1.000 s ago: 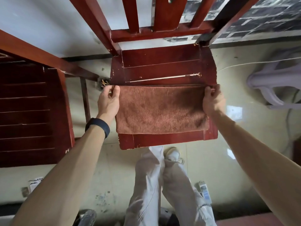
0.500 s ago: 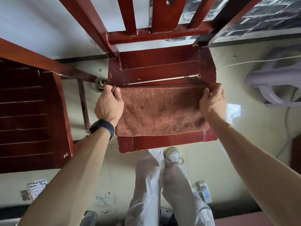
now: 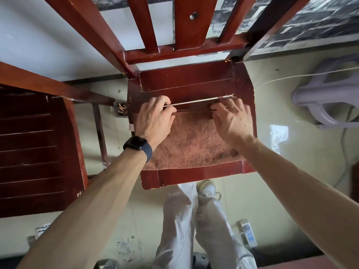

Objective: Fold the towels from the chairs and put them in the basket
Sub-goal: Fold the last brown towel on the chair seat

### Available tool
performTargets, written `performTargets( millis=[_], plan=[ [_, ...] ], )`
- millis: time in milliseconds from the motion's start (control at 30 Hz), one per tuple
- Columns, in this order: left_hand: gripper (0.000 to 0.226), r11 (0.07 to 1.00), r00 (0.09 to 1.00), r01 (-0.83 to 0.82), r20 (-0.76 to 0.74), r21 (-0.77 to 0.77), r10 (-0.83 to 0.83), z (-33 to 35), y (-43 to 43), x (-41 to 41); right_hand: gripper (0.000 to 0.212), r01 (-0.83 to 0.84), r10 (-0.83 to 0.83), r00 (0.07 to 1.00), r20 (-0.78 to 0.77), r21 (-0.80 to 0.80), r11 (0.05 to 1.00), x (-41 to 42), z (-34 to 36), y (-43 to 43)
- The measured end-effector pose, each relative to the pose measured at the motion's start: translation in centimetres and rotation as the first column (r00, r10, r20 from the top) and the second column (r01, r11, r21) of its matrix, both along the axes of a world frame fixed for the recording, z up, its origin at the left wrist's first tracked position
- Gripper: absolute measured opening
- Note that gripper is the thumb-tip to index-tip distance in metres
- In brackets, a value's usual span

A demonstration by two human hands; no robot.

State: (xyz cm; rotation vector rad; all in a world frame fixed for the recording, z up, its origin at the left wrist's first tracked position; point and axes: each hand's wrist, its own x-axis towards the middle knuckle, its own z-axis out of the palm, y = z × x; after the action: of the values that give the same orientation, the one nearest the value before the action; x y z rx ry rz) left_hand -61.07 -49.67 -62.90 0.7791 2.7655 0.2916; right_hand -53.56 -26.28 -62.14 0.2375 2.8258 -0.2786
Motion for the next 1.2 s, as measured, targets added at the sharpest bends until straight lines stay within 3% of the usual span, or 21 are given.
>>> performTargets(
  millis=[167,367,633,733,867,967,1067,1133,1200],
  plan=[
    [0.014,0.998,0.999,0.035,0.014,-0.049,-0.034,0.3,0.2,-0.8,0.022,-0.067,0.067,0.998,0.016,0.014,0.998,-0.5,-0.2,0.2],
    [0.008,0.997,0.979,-0.075,0.191,0.0,0.074,-0.2,0.4,-1.9,0.016,-0.007,0.007,1.0,0.0,-0.046,0.999,-0.5,-0.2,0.6],
    [0.006,0.999,0.976,0.042,0.213,-0.025,-0.036,0.3,0.3,-3.7,0.021,0.012,-0.007,0.996,0.09,-0.06,0.998,-2.3,0.3,1.0],
    [0.01,0.998,0.986,0.052,0.163,-0.045,-0.044,0.3,0.2,-3.5,0.022,0.127,-0.124,0.991,0.044,-0.066,0.99,-2.2,0.1,0.8],
    [0.026,0.999,0.999,-0.046,-0.005,-0.014,0.046,0.5,0.0,-0.7,0.021,0.34,-0.348,0.925,-0.155,-0.073,0.937,0.0,-0.1,0.1],
    [0.041,0.994,0.993,-0.098,-0.053,0.056,0.101,0.6,0.8,3.4,0.025,0.173,-0.194,0.943,-0.269,-0.1,0.98,2.7,-0.3,-2.1],
    [0.064,0.988,0.988,-0.143,0.05,-0.057,0.146,-0.8,1.5,7.5,0.051,-0.116,0.102,0.984,-0.147,-0.085,0.99,4.5,-1.8,-4.0],
    [0.07,0.961,0.966,-0.24,0.06,-0.139,0.25,-2.6,0.2,8.5,0.06,-0.142,0.141,0.988,-0.059,-0.008,0.99,4.5,-3.2,-2.7],
    [0.071,0.934,0.948,-0.304,0.032,-0.188,0.315,-3.9,-1.5,8.6,0.063,-0.071,0.074,0.997,-0.034,0.069,0.995,4.3,-4.1,-0.4]
  ],
)
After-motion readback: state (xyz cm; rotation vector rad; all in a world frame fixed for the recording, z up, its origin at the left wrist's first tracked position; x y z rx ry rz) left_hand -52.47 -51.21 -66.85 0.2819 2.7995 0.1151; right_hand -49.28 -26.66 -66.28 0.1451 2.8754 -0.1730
